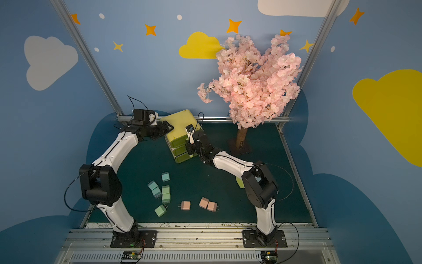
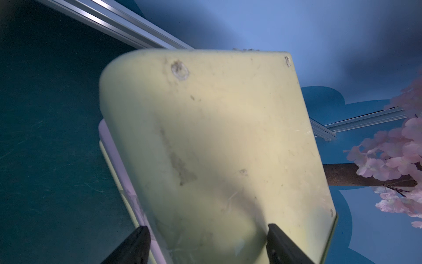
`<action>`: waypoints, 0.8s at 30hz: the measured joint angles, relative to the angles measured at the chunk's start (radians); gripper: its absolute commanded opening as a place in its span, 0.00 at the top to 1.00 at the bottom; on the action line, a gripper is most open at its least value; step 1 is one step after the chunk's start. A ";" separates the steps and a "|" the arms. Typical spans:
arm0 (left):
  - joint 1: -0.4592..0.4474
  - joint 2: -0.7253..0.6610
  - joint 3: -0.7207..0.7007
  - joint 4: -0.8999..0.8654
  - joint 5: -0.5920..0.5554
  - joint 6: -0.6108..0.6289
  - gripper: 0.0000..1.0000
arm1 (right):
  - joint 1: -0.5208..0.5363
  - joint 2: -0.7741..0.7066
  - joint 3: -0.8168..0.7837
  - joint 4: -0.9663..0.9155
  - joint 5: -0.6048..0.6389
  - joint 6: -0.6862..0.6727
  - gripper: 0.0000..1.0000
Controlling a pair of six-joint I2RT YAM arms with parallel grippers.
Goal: Place the plugs into the drawer by color
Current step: Open the drawer in the storage box.
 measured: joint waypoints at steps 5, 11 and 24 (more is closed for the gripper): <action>0.005 0.000 -0.004 0.002 0.004 -0.012 0.19 | 0.016 -0.013 -0.015 -0.003 0.036 0.016 0.90; 0.005 0.000 -0.012 0.011 0.011 -0.029 0.19 | 0.037 -0.065 -0.075 -0.011 0.077 0.031 0.91; 0.005 0.000 -0.024 0.031 0.022 -0.053 0.19 | 0.097 -0.208 -0.197 -0.124 0.204 0.083 0.91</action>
